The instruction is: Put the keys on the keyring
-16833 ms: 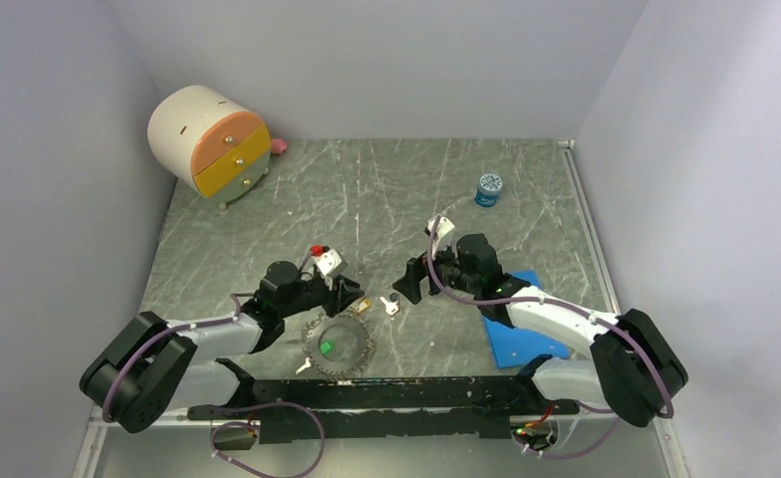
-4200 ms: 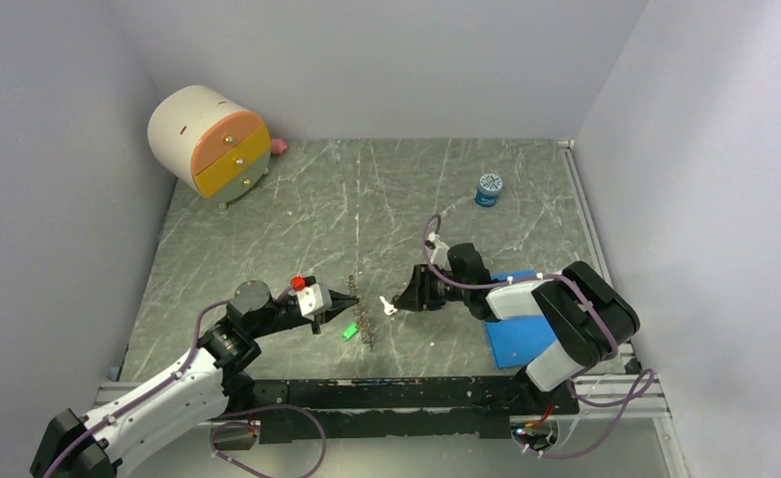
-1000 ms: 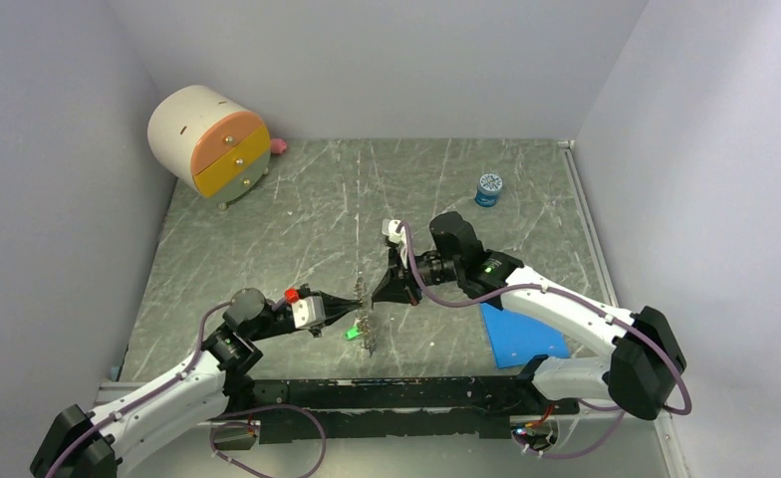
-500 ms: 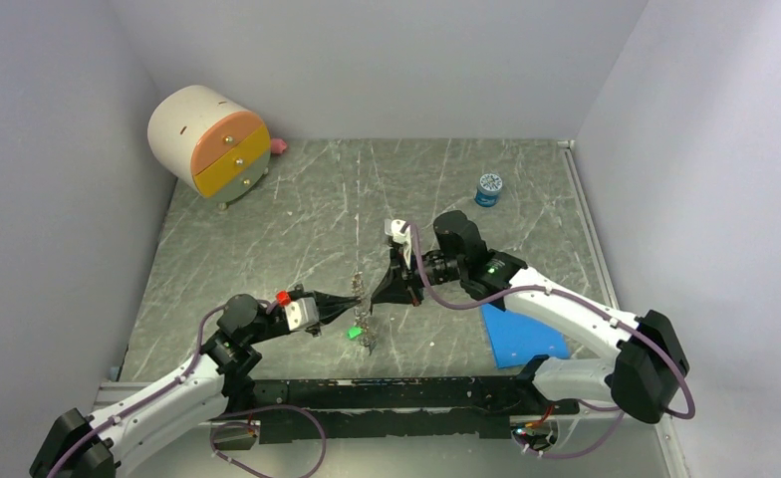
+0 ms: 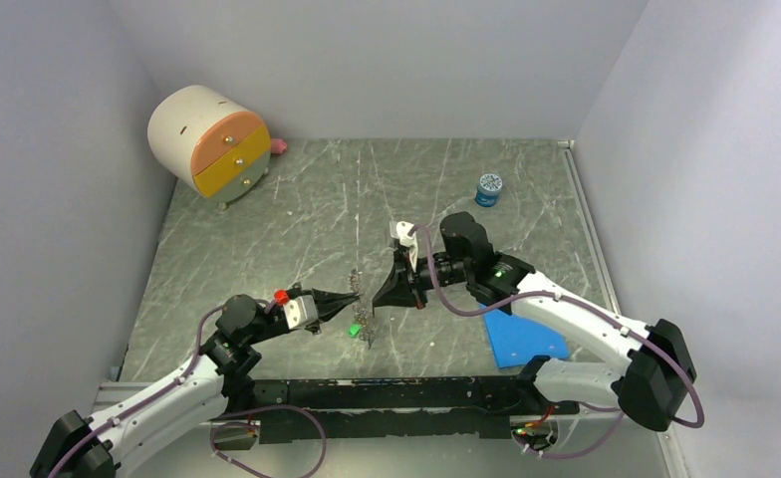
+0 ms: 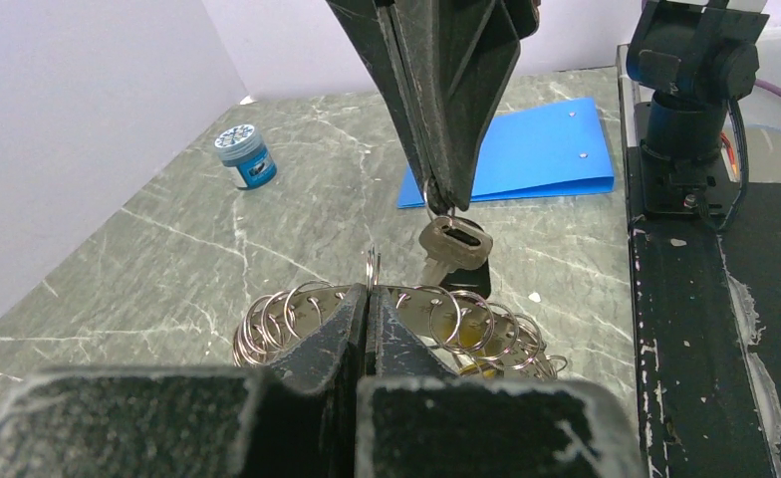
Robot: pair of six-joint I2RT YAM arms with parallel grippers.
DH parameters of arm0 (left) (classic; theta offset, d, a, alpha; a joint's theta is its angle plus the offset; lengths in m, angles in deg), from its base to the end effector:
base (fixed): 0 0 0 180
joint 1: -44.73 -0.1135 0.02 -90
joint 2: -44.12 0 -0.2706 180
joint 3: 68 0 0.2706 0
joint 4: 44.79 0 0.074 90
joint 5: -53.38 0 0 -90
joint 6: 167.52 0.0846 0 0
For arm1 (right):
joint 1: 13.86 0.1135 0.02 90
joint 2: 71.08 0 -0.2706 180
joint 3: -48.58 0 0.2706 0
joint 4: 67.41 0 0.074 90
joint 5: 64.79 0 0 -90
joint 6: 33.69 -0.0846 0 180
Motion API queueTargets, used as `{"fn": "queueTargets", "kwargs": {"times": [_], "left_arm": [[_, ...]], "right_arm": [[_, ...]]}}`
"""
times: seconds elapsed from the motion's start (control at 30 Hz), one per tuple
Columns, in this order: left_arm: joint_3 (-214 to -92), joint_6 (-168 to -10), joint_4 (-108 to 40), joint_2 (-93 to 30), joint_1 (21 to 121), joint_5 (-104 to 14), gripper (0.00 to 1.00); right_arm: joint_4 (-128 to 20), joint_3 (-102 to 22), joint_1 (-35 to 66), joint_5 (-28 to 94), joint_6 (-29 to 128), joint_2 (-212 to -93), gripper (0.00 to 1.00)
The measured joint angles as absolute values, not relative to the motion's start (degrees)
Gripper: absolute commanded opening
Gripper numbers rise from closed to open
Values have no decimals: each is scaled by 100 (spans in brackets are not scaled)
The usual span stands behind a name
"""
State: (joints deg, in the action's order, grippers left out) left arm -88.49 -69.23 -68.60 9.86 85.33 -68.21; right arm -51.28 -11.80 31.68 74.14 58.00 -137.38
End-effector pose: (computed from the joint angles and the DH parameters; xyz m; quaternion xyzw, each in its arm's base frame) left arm 0.1253 -0.1658 0.2269 0.4457 0.4765 -0.3731 0.6596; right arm 0.1649 0.2591 0.2847 -0.5144 0.5989 0.5085 0.3436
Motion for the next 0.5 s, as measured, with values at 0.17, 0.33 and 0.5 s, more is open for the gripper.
{"fn": "queueTargets", "kwargs": {"times": [0.17, 0.33, 0.5], "left_arm": [[-8849, -6925, -6860, 988, 8533, -6823, 3], [-8849, -6929, -6853, 1003, 8533, -6826, 2], [-8849, -6943, -6851, 1027, 8533, -6826, 3]], "right_arm": [[-5124, -1180, 3168, 7484, 5778, -13918, 0], [-5124, -1184, 3168, 7482, 5759, -14073, 0], [-5135, -1191, 3173, 7484, 5754, -14086, 0]]}}
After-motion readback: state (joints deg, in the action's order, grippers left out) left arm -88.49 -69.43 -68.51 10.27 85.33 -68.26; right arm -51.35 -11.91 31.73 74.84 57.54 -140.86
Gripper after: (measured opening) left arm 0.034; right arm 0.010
